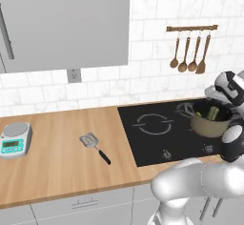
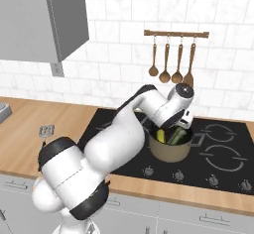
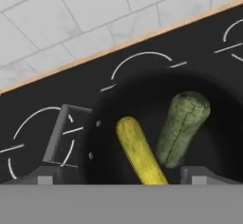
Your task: Put the cucumber and cucumber in the pot. Retrieve the spatula and lightly stir the vegetables in the pot.
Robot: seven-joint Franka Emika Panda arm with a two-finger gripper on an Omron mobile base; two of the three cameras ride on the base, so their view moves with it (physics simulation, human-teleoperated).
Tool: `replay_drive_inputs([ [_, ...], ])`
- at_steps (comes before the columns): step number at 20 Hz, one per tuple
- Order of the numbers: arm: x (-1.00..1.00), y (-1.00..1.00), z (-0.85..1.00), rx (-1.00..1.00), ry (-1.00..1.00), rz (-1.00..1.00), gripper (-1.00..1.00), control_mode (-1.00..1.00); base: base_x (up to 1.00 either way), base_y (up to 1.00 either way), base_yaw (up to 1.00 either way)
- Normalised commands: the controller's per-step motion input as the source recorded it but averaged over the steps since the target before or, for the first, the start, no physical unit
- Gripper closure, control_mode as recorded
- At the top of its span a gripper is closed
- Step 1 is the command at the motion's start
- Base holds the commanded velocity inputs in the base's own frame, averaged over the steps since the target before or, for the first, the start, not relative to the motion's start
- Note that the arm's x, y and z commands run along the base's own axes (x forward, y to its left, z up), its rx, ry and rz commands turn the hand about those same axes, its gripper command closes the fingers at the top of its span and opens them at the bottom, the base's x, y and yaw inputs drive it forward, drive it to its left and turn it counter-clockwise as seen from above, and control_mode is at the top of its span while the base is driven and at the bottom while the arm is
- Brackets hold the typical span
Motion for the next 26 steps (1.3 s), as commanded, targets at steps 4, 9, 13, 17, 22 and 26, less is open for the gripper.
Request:
replay_drive_inputs([
  [4,-0.68,0.81,0.97,-0.09,0.0,0.0,-1.0,-1.0,0.0,0.0,0.0],
  [9,-0.55,1.0,0.72,-0.07,0.12,-0.02,-1.0,-1.0,0.0,0.0,0.0],
  [13,-0.45,1.0,0.35,0.0,0.21,-0.21,-1.0,-1.0,0.0,0.0,0.0],
  [17,-0.37,0.99,0.09,0.04,0.23,-0.39,-1.0,-1.0,0.0,0.0,0.0],
  [22,-0.29,0.79,0.0,0.11,0.24,-0.54,-1.0,-1.0,0.0,0.0,0.0],
  [26,-0.34,0.72,-0.11,0.11,0.19,-0.58,-1.0,-1.0,0.0,0.0,0.0],
])
